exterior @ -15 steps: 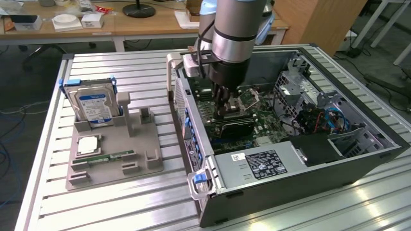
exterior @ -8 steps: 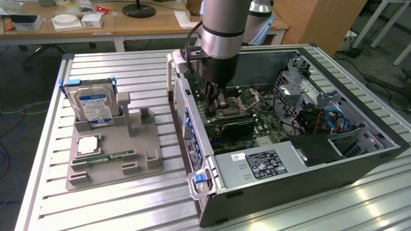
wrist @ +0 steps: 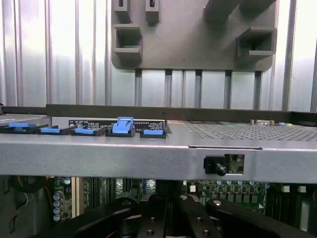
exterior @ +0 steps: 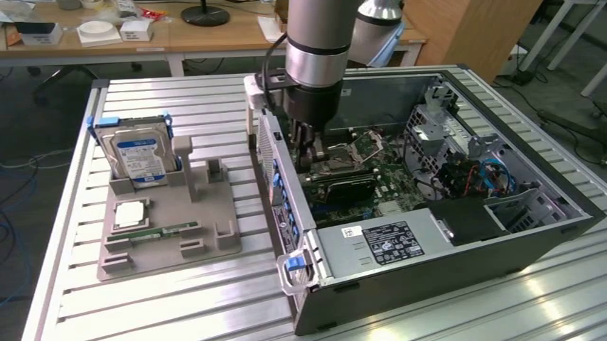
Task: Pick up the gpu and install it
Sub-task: 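Press down on the gpu until it lock into place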
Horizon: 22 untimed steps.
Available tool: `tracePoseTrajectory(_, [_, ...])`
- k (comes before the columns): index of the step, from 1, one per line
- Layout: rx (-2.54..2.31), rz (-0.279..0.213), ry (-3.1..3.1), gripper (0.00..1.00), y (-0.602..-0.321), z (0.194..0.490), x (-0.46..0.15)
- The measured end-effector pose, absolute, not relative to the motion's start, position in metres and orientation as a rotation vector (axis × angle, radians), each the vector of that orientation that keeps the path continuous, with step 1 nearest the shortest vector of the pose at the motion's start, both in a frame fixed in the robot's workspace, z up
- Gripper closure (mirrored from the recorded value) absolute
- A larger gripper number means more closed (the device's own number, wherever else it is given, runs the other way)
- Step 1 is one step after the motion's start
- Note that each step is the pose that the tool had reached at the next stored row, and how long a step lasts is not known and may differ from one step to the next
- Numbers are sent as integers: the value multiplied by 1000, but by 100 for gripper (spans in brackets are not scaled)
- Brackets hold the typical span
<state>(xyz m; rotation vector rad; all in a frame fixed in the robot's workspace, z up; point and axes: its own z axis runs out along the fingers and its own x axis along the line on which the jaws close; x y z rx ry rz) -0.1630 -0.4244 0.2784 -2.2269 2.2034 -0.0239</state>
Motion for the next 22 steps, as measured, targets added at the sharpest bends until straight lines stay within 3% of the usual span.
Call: tracePoseTrajectory(22, [-2278, -15, 2176, 90, -421, 287, -172])
